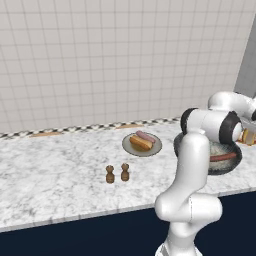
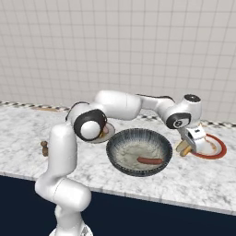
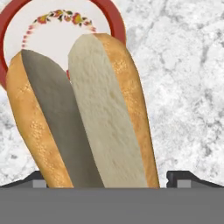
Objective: Place one bun and one sausage from the bowl on each plate.
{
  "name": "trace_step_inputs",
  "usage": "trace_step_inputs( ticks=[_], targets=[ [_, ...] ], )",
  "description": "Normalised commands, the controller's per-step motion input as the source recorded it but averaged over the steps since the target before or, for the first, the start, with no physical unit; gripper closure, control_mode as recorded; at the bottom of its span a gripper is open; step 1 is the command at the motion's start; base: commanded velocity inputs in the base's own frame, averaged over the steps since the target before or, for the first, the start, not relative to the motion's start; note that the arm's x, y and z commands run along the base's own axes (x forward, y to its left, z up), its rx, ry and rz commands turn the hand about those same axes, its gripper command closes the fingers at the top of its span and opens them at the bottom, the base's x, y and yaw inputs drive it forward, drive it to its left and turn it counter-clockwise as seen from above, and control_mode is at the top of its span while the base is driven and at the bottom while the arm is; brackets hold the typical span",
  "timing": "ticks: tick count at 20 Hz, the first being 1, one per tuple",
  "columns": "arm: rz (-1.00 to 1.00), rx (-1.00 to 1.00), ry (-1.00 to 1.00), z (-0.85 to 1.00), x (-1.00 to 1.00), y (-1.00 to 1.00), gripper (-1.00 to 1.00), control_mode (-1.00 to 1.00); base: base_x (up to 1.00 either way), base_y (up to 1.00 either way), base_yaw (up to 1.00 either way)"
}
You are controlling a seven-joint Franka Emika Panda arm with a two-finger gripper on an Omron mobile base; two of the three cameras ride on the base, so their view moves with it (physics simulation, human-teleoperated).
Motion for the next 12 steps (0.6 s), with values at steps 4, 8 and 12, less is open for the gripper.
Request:
trace_step_inputs(
  ticks=[4,8,12],
  targets=[
    [0.0,-0.03,0.0,-0.33,0.0,0.0,1.0,-1.0,0.0,0.0,0.0],
    [0.0,-0.06,-0.02,-0.46,-0.22,0.74,1.0,-1.0,0.0,0.0,0.0],
    [-0.01,-0.06,-0.04,-0.05,0.11,0.46,1.0,-1.0,0.0,0.0,0.0]
  ],
)
